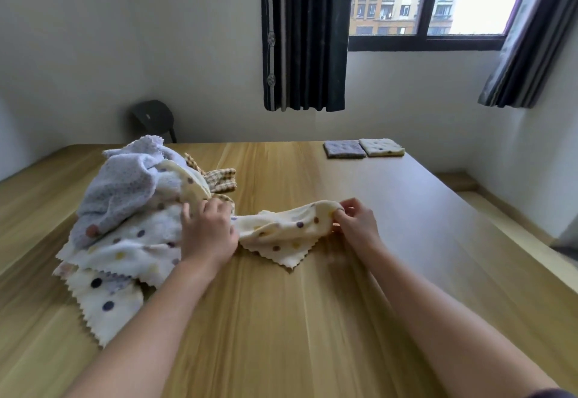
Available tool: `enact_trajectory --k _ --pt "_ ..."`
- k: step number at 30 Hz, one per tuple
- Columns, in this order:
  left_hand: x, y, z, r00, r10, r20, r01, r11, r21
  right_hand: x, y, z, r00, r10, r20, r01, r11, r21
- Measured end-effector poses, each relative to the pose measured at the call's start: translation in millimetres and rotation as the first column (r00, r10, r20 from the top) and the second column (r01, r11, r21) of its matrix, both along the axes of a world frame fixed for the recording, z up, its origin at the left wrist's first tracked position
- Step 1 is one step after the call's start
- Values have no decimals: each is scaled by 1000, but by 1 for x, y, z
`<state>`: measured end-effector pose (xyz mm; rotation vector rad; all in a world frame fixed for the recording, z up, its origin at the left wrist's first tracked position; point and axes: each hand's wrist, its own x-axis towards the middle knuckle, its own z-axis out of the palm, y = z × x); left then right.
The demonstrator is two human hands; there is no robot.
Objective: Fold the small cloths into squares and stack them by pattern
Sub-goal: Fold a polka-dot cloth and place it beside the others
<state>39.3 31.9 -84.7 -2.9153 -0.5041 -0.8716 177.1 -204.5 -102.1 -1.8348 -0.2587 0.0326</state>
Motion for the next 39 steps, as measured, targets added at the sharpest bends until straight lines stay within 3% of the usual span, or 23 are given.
enact_trajectory --k 2,5,8,12,15,16,17,19,20,21,22,24,25,27,30,33,36,37,38,39 --pt "10 -24 -3 951 -300 75 305 950 -68 2 -3 2 1000 8 13 -8 999 31" --pt "22 -45 -7 808 -587 -46 568 798 -200 7 -9 2 1000 13 10 -14 991 134" --pt "37 -46 -18 791 -602 -111 577 793 -195 11 -10 3 1000 23 -3 -22 974 225" --pt "41 -43 -20 825 -554 116 560 769 -309 13 -12 2 999 48 6 -47 946 322" --pt "36 -45 -12 828 -483 284 555 636 -536 17 -22 3 989 119 -85 -50 823 566" --pt "34 -47 -8 834 -469 292 535 552 -640 19 -23 3 982 149 -119 -46 790 611" --pt "32 -49 -4 824 -474 311 519 409 -751 19 -24 4 974 165 -156 -27 767 641" --pt "28 -54 9 810 -444 384 408 -44 -912 19 -24 8 950 197 -241 20 734 679" --pt "25 -55 16 818 -408 406 330 -246 -911 19 -23 11 931 240 -273 12 731 683" --pt "23 -52 19 827 -376 419 292 -349 -890 18 -23 13 904 296 -307 -12 737 676" --pt "22 -49 22 834 -369 410 278 -360 -891 18 -24 13 874 336 -351 -25 752 659" --pt "24 -43 23 874 -337 349 299 -194 -935 17 -27 15 828 383 -409 -23 753 658" --pt "26 -40 20 896 -304 325 284 -170 -944 18 -28 15 807 408 -427 -26 747 664" --pt "31 -37 16 936 -210 282 231 -239 -943 20 -29 15 777 454 -435 -32 720 693" --pt "38 -33 13 970 -93 226 186 -318 -930 22 -28 14 804 451 -387 -85 731 677" --pt "43 -27 9 973 32 227 216 -455 -864 21 -27 8 845 403 -350 -214 856 470" --pt "43 -19 7 931 135 340 358 -530 -769 15 -25 6 936 262 -236 -181 932 315" --pt "42 -19 7 924 132 360 375 -506 -777 15 -24 5 958 217 -188 -161 948 273" --pt "41 -20 7 927 112 358 372 -412 -832 14 -22 3 976 170 -134 -139 967 213" --pt "39 -22 5 935 93 341 353 -211 -911 13 -21 1 992 116 -47 -110 988 108"
